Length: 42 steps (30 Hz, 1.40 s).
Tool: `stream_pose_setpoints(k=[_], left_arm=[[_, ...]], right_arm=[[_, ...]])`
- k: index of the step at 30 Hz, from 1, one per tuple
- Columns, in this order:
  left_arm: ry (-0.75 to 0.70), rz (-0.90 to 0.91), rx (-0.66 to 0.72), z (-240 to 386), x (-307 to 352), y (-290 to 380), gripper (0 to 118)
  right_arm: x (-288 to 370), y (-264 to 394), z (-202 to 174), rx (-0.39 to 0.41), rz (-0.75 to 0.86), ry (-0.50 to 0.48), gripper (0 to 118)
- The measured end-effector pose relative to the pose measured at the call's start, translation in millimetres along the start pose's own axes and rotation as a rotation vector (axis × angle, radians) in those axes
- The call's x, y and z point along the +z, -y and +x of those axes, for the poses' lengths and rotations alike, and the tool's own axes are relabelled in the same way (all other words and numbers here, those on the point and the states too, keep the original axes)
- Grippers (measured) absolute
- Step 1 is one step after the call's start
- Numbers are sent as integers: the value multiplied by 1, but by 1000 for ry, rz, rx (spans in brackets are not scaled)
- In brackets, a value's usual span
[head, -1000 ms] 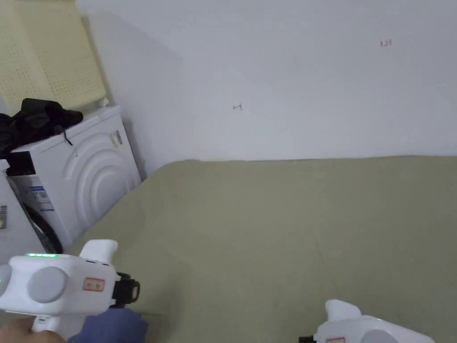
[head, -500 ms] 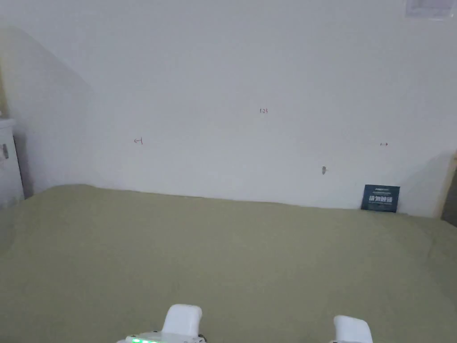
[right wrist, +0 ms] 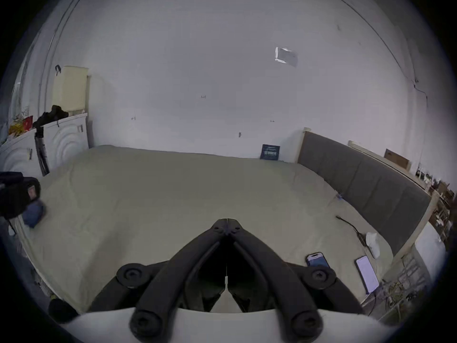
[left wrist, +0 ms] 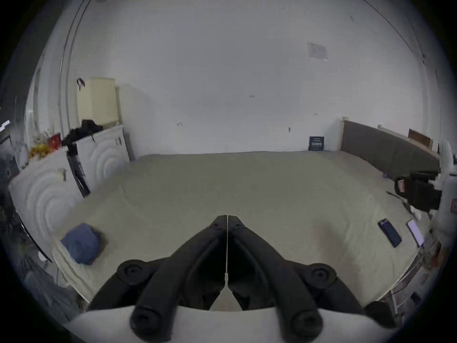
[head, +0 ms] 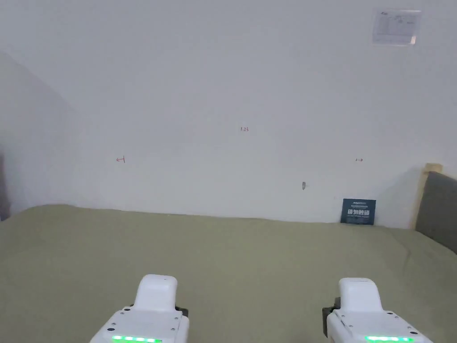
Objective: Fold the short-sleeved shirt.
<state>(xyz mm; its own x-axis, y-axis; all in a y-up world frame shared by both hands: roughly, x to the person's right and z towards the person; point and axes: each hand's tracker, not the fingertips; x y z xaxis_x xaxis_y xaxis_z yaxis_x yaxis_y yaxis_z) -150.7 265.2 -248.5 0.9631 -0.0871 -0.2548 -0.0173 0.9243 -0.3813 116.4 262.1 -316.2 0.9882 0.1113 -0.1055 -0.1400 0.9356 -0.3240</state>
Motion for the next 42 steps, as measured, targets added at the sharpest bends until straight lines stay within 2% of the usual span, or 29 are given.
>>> stream_pose_setpoints(k=[1,2,3,4,5,6,11,17,24,31,37,40,42], left_arm=[[-3,17,2,-3,2,0,6],[1,25,1,-8,1,0,16],[-6,40,14,-10,2,0,39],[-19,44,32,-12,1,-2,82],[-31,48,49,-13,0,-2,107],[-34,65,60,-14,-1,1,118],[28,95,94,-16,-1,1,118],[15,120,88,-15,0,2,118],[26,109,148,-23,-2,7,118],[9,94,125,-24,-3,11,118],[30,88,90,-24,-2,13,118],[21,95,88,-26,-2,13,118],[4,97,95,-27,-4,12,118]], right_arm=[[-2,1,2,-4,-1,10,2],[-2,4,1,-5,6,26,9],[-1,6,1,-5,11,30,26],[0,7,1,-7,11,24,64],[-3,9,2,-11,6,8,91],[-3,11,1,-12,5,8,104],[2,10,-4,-3,22,2,106],[3,8,-2,-69,45,-14,106],[3,12,-2,-19,53,-15,106],[7,14,-5,2,64,-30,106],[10,11,-1,-28,86,-25,106],[10,13,4,-67,99,-64,106],[11,18,4,-72,111,-43,106]])
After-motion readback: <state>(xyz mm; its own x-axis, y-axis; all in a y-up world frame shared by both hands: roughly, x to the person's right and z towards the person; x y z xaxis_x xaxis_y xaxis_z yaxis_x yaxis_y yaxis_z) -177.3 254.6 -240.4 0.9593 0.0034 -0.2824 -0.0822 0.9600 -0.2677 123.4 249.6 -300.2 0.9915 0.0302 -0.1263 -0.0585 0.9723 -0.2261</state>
